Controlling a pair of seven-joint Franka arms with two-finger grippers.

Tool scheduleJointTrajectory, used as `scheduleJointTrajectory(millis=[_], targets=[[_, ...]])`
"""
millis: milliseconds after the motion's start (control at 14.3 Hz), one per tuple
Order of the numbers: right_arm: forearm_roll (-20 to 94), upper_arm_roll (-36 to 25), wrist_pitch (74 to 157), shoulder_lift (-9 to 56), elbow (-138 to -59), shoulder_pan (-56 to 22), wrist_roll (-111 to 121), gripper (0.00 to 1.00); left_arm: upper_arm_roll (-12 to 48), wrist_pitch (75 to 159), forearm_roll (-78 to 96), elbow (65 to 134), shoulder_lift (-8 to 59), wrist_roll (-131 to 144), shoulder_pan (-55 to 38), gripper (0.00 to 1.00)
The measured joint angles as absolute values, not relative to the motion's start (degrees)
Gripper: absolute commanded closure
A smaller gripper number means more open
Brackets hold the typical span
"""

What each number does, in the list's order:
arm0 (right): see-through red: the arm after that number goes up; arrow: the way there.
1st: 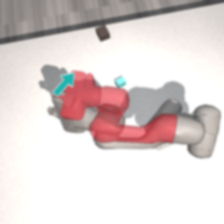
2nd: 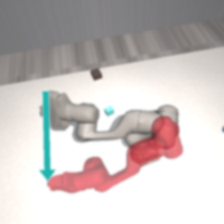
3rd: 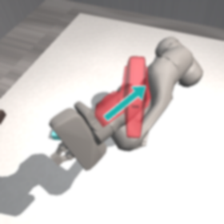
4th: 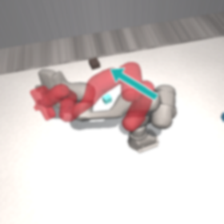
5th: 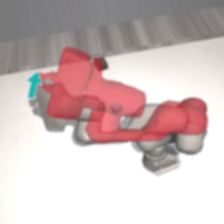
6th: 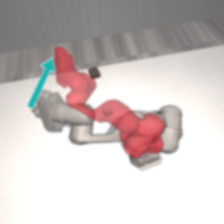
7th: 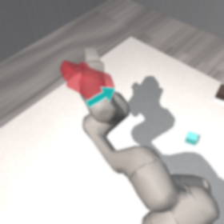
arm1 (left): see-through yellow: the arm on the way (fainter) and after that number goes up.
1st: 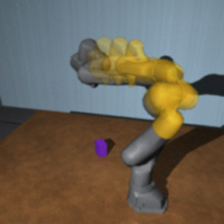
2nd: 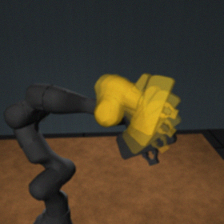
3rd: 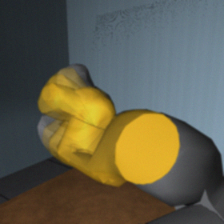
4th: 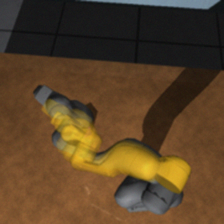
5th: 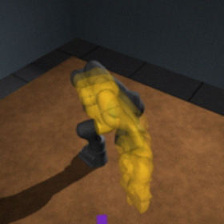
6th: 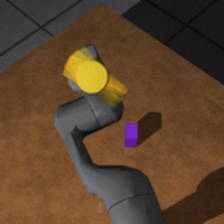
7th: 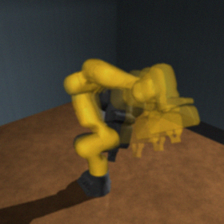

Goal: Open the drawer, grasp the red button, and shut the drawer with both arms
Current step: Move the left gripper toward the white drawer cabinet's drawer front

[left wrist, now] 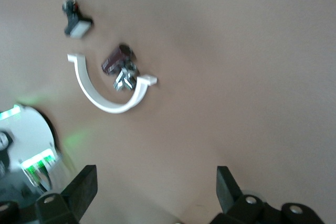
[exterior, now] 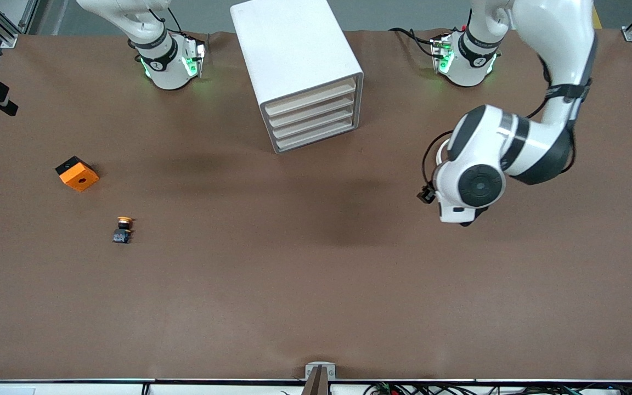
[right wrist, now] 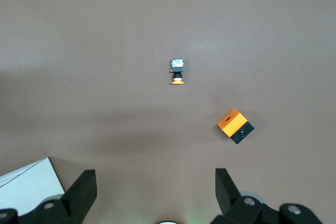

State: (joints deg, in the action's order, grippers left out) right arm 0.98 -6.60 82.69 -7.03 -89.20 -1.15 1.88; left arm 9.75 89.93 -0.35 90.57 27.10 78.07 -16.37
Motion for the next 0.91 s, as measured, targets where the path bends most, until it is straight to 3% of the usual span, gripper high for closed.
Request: scheduleJointTrajectory(millis=[490,911], targets=[[0.99,-6.60,82.78,-7.04,-89.21,-1.15,1.88,0.00,9.69,89.92,20.55,88.87,36.00,108.29,-19.86,0.00],[0.99,-6.60,83.02,-7.05,-89.10,-1.15,1.88,0.00,9.72,89.93,35.79,88.60,41.69,113.53,-23.48,0.00]])
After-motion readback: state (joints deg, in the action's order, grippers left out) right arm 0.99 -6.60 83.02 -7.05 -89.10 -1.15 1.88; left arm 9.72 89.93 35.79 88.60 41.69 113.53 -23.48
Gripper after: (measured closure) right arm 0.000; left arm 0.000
